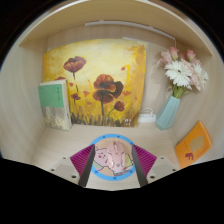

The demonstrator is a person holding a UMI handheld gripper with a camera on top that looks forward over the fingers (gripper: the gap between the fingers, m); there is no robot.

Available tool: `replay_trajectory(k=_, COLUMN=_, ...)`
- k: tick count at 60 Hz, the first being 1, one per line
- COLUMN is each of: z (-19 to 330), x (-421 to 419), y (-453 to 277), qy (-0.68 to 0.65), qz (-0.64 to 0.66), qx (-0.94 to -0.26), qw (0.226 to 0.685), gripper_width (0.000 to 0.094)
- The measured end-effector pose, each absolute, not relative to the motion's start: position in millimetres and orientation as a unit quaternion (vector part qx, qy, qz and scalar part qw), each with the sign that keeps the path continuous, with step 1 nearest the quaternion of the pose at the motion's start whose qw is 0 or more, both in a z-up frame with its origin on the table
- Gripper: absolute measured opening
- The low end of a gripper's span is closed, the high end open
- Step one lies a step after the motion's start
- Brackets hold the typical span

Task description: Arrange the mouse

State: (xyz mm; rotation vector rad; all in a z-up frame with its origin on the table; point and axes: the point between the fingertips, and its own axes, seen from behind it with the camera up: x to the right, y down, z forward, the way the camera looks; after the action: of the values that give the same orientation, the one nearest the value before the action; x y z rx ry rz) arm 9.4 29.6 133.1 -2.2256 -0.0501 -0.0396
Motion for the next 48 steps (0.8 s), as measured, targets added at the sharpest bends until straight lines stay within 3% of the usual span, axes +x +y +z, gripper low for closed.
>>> replay_trajectory(k=15, z=203, x=-30, y=-48, qy=-0.024, qz=0.006, qx=-0.879, qw=0.476, gripper_width=0.0716)
replay_trajectory(k=29, z=227, x=-58, y=-102, qy=-0.034, qz=0.037, qx=-0.875, qw=0.481, gripper_width=0.0720)
replay_trajectory(k=48, z=250, x=-49, y=-114, qy=-0.029, qz=0.030, qx=-0.866, qw=0.499, gripper_width=0.0720)
